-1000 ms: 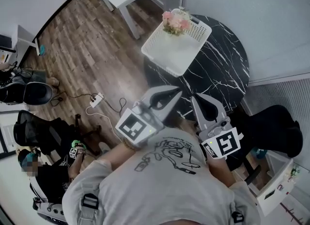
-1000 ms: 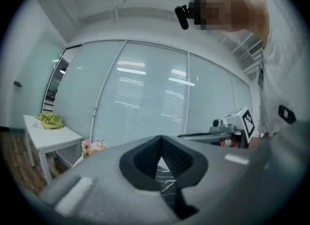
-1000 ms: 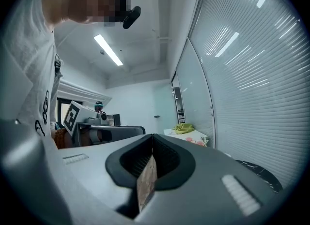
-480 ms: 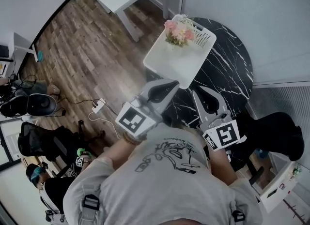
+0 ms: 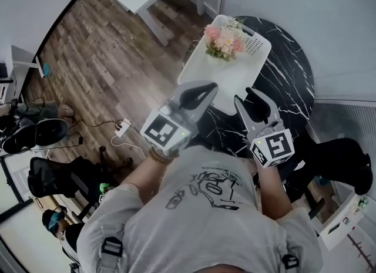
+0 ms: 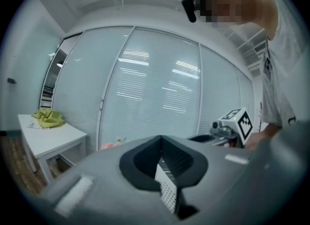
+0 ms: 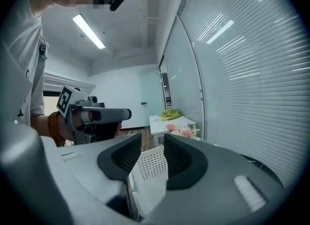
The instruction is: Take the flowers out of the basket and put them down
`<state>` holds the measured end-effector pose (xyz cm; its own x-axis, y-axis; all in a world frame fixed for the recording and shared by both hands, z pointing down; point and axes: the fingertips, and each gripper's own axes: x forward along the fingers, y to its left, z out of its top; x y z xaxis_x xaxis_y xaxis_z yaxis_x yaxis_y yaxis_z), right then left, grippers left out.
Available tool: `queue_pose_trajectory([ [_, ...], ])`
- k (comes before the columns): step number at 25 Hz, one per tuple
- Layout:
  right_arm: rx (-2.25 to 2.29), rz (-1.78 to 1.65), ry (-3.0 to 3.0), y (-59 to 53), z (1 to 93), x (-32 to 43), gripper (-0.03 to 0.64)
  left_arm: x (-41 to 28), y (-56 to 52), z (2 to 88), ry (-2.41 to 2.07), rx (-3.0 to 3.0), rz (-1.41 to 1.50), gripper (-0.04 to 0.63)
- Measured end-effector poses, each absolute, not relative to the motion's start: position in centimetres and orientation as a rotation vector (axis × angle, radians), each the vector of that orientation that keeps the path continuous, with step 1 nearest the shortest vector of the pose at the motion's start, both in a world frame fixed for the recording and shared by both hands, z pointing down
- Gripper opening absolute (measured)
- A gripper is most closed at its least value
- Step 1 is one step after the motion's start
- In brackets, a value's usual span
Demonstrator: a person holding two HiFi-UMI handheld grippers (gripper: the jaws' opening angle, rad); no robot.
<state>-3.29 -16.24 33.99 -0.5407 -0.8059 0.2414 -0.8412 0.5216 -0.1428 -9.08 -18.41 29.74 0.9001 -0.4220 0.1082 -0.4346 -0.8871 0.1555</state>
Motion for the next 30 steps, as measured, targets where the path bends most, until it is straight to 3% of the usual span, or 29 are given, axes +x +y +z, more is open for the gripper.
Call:
queue_pose_trajectory([
  [6, 1.450, 0.445, -2.547, -20.3, 36.9, -2.8, 0.201, -9.6, -22.0, 32.3, -0.646, 2.894, 0.166, 0.003],
  [13, 1.426, 0.498, -2.487, -23.9, 40.5, -3.0, 0.303, -9.4, -25.8, 34.4, -0.653, 2.895, 0.199, 0.003],
  [22, 1.414, 0.561, -2.399, -28.4, 45.2, -3.0, 0.484, -9.3, -30.4, 37.8, -0.666, 2.874, 0.226, 0.003],
  [30, 1.383, 0.619, -2.367, -31.6, 48.7, -3.6, 0.565, -9.5, -33.1, 40.7, -0.679, 2.859, 0.269, 0.003],
])
